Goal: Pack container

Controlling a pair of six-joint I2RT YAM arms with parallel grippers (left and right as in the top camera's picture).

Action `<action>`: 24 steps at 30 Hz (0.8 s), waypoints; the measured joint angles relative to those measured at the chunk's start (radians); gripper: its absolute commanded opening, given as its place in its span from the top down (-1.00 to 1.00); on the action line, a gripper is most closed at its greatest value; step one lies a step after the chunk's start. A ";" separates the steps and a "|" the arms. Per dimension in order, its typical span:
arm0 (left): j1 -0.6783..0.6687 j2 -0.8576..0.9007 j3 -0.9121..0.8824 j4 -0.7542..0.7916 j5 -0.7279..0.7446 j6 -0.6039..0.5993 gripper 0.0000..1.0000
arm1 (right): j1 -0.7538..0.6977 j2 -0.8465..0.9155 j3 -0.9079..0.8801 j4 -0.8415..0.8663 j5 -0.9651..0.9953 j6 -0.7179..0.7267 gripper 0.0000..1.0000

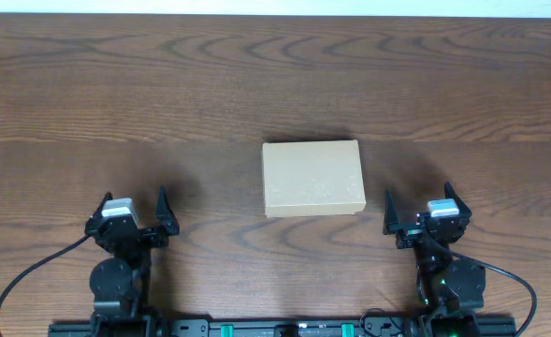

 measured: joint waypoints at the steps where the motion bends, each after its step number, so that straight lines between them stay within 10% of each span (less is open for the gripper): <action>1: 0.000 -0.005 -0.009 0.008 -0.008 0.001 -0.90 | 0.000 0.000 0.000 0.000 0.000 0.000 -0.98; 24: 0.000 -0.027 0.002 -0.028 -0.032 0.061 -0.90 | 0.000 0.000 0.000 0.000 0.000 0.000 -0.98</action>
